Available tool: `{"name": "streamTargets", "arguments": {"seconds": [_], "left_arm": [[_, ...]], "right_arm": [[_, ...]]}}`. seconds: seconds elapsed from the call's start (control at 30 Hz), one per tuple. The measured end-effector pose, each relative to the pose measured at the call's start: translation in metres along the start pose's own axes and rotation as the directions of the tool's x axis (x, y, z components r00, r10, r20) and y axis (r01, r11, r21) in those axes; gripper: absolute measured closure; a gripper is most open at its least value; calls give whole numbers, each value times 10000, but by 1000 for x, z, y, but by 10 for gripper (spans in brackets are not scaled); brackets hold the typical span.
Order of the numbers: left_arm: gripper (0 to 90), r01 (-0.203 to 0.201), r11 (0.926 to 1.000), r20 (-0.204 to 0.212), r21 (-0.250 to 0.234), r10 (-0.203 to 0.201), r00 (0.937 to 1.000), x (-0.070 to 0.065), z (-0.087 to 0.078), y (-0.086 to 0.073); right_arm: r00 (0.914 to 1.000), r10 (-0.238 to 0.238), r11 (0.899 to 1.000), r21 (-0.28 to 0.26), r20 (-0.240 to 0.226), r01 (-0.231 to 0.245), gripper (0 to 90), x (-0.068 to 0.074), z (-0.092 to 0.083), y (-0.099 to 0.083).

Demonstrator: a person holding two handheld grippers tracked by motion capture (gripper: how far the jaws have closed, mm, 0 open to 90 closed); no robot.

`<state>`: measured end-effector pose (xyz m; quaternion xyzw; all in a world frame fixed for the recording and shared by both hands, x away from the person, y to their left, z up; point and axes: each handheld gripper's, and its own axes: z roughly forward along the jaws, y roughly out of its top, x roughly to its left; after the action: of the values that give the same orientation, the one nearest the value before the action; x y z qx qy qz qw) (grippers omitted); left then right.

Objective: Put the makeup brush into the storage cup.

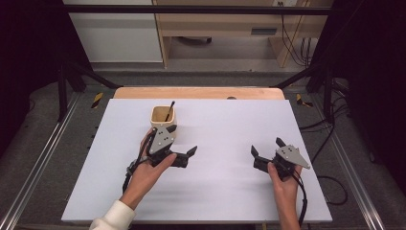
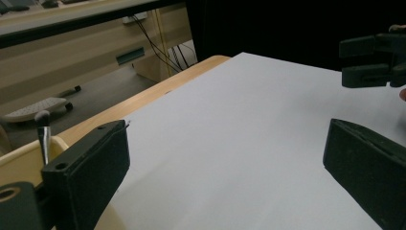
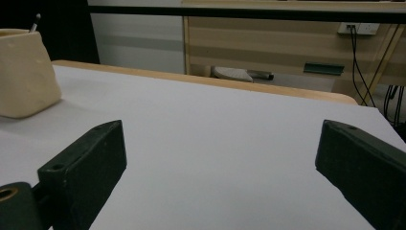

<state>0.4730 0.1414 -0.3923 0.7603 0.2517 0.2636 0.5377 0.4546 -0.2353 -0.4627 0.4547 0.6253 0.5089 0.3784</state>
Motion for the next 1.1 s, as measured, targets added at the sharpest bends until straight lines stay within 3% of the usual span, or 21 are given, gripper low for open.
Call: {"name": "streamTargets", "arguments": {"seconds": [0.27, 0.67, 1.1], "left_arm": [[19, 53, 9996, -287, -285, -62, 9996, 10, -22, -3], [19, 22, 9995, -702, -304, -44, 9975, 27, -55, -13], [19, 33, 9983, -1167, -588, -102, 9931, 42, -81, -19]], "right_arm": [[10000, -39, 10000, -27, 1, 39, 37, 1, -1, 1], [10000, -69, 10000, -3, -16, 69, 37, 1, -1, 1], [9999, -103, 9999, 1, -115, 103, 37, 3, 0, 0]]}}
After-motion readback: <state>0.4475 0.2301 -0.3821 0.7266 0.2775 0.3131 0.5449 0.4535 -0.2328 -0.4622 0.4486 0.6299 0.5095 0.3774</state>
